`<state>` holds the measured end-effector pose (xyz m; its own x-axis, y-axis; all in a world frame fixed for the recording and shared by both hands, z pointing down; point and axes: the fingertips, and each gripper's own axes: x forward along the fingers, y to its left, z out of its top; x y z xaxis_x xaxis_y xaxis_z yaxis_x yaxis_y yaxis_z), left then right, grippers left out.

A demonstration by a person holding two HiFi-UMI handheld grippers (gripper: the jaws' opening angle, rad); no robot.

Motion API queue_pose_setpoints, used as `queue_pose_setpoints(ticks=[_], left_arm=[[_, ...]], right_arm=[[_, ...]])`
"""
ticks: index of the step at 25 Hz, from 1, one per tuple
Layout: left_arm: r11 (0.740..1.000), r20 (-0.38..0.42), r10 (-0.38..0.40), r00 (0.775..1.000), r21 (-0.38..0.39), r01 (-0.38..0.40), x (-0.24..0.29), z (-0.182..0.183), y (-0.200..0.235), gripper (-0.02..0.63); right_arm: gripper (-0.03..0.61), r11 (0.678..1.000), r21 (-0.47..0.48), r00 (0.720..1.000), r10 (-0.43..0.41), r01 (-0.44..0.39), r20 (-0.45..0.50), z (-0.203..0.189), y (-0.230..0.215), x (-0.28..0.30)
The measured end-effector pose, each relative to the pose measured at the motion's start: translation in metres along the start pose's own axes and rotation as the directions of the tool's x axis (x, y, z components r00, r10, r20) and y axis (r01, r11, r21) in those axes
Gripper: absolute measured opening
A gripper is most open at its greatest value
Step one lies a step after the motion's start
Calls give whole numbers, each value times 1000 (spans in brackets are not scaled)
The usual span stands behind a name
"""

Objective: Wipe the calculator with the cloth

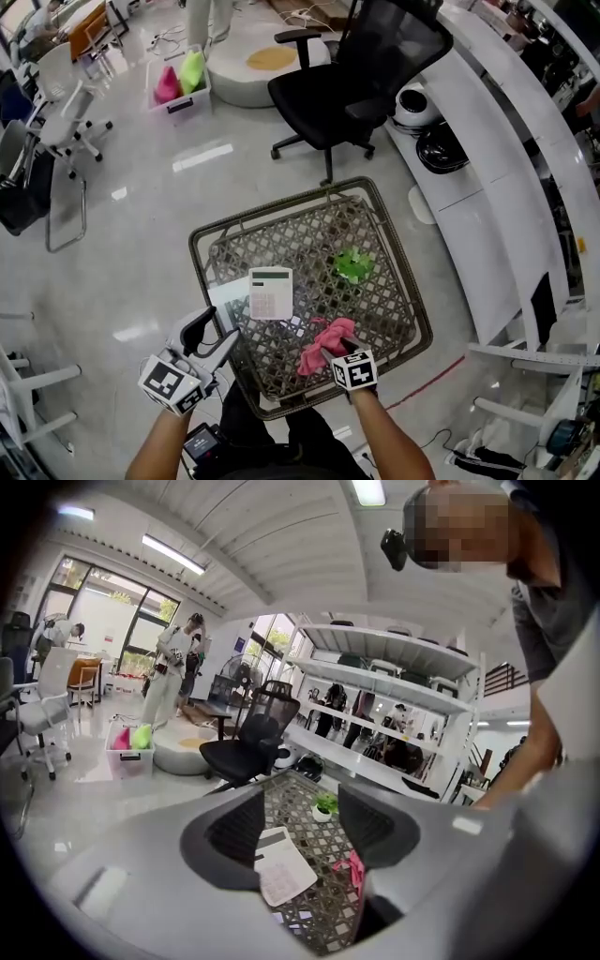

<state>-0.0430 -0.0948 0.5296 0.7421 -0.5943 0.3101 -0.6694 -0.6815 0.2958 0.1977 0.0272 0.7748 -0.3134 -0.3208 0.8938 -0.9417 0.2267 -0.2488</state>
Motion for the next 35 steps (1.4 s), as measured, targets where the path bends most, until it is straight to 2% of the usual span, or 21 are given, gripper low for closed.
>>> queue_pose_setpoints(ticks=[2,5,10,14,23,29,35], left_arm=[[1000,-7,3,1000,-3,-3,2,1,6,265],[1000,-10,-1,1000,-12,1,5,-1,15,265],[1000,-17,-1,1000,-27,0,9,-1,30,267],[999,-16,2,1000,-38,-3,9,-1,41,267],[999,-18,3,1000,-51,-3,6,-2,66,270],[997,-25,29,999,-69,-31,-4,-6,85,270],[994,-30,62,998,-92,-65,-19,-12,106,270]], right_arm=[[232,1000,0,1000,-8,8,-16,-2,-2,5],[136,1000,1,999,-22,22,-31,-3,-3,9],[88,999,11,1000,-30,30,-11,9,1,7],[84,999,23,997,-27,26,75,36,8,-5],[84,1000,-26,964,9,-2,266,141,39,-13],[84,998,-62,950,46,-29,308,194,63,25],[84,994,-94,948,81,-54,309,221,91,65]])
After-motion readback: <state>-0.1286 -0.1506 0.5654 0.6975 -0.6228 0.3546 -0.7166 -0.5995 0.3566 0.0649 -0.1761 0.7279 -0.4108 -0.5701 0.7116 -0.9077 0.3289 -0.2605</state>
